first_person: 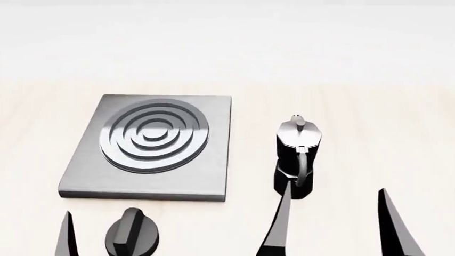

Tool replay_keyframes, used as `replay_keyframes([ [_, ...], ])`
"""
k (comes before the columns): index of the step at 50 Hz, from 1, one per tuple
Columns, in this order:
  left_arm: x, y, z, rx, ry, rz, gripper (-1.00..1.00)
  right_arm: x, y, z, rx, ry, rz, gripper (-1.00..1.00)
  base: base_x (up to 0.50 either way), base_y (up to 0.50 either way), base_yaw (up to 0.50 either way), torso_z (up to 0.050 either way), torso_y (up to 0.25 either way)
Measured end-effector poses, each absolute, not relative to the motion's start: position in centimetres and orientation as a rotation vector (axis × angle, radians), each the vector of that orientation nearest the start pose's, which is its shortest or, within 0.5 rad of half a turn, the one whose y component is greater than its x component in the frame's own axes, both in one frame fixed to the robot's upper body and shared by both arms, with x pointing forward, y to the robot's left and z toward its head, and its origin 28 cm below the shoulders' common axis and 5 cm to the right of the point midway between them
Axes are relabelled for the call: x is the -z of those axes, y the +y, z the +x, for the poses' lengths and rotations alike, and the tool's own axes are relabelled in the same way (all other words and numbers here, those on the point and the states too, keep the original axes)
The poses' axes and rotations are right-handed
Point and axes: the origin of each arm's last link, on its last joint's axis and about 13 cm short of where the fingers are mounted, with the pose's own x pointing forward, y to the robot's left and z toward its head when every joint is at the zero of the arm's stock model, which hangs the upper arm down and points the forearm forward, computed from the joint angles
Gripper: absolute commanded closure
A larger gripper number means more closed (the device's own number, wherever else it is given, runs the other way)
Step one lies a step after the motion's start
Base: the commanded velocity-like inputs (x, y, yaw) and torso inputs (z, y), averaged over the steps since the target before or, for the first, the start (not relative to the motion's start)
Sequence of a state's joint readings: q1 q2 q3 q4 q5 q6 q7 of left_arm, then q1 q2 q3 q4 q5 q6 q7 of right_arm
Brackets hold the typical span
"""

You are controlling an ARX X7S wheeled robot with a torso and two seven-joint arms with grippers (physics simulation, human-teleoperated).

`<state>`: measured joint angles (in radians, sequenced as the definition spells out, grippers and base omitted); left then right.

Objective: Turn on the stove.

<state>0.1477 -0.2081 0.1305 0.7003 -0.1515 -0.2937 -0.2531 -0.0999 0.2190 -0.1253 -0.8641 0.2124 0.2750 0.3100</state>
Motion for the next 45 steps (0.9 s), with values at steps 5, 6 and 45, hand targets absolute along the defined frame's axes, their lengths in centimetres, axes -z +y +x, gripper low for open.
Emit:
replay_keyframes([
  [5,-10.9,20.5,16.3,-0.010,-0.227,-0.003,-1.00,-14.9,-9.2,15.7,0.007,-0.435,0.089,-1.00,0.00,0.00,0.00,0.049,-0.029],
  [6,-10.9,20.5,16.3,-0.010,-0.227,-0.003,-1.00,-14.9,-9.2,15.7,0.007,-0.435,0.089,-1.00,0.00,0.00,0.00,0.048,-0.127],
  [45,-10.4,19.4,17.8,0.049,-0.148,0.071,-1.00,-14.7,-9.2,15.7,0.009,-0.428,0.089,-1.00,0.00,0.00,0.00,0.027,-0.105],
])
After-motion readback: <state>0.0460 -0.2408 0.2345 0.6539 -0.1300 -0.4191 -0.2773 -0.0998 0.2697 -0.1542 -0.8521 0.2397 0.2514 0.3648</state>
